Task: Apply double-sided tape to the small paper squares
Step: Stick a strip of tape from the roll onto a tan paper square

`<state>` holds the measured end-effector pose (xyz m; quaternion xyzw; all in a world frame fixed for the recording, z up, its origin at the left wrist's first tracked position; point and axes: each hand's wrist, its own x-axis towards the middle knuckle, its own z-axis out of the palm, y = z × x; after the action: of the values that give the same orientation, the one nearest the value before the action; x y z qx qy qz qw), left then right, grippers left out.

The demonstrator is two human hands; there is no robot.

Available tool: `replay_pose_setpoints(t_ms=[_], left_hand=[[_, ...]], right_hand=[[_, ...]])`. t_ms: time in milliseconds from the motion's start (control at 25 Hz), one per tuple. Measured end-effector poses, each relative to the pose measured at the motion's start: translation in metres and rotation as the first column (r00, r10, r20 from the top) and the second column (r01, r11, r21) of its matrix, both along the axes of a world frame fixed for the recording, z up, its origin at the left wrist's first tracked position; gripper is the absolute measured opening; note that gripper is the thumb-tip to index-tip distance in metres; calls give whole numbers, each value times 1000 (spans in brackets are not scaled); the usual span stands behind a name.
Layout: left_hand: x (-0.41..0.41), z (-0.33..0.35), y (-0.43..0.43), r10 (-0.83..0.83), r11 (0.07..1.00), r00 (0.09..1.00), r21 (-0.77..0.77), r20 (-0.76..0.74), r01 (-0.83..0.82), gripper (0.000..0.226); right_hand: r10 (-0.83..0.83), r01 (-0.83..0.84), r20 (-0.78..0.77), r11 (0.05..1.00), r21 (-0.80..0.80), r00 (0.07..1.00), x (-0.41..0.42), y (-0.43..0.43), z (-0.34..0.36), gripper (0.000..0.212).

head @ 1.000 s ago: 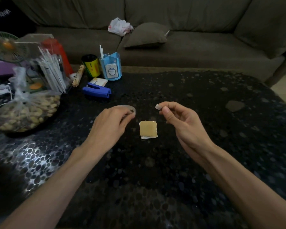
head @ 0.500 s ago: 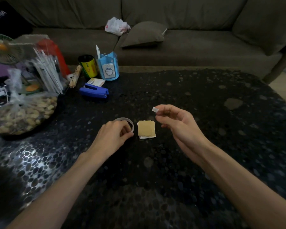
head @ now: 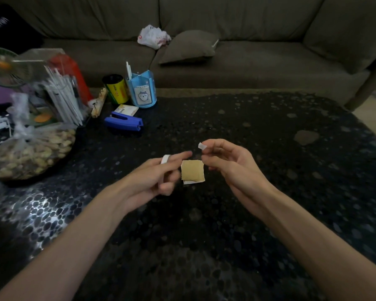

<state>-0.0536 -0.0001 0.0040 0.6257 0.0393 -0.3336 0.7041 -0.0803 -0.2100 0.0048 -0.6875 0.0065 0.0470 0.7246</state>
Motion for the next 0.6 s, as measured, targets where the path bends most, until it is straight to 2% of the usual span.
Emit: replay_pose_setpoints(t_ms=[80,120,200,240,320,400,480,600], left_hand=[[-9,5,-7,-92,988,995,-123,27,95,55],[-12,6,-10,-129,981,989,-138,66,137,70],[-14,6,-16,-161,983,966,-53,203,176,98],[-14,4,-18,-150,988,942,8,299,155,102],[-15,3,-23,-50,998,869,68,493,19,86],[-16,5,-25,76,989,789,56,610,-138,52],[-17,7,-25,139,975,752,44,644,-218,31],[-19,8,-25,151,966,739,61,656,-252,23]], right_hand=[[2,-2,-3,1000,11,1000,0,0,0,29],[-5,5,-6,1000,4,1000,0,0,1,30],[-27,27,-6,999,-24,1000,0,-2,4,29],[-33,32,-2,999,-36,999,0,-3,6,29],[-24,24,9,999,-48,1000,0,-5,10,32],[-4,4,9,998,-58,1000,0,-6,12,37],[20,-19,9,997,-75,1000,0,-5,12,40],[42,-41,4,993,-113,999,1,-4,10,39]])
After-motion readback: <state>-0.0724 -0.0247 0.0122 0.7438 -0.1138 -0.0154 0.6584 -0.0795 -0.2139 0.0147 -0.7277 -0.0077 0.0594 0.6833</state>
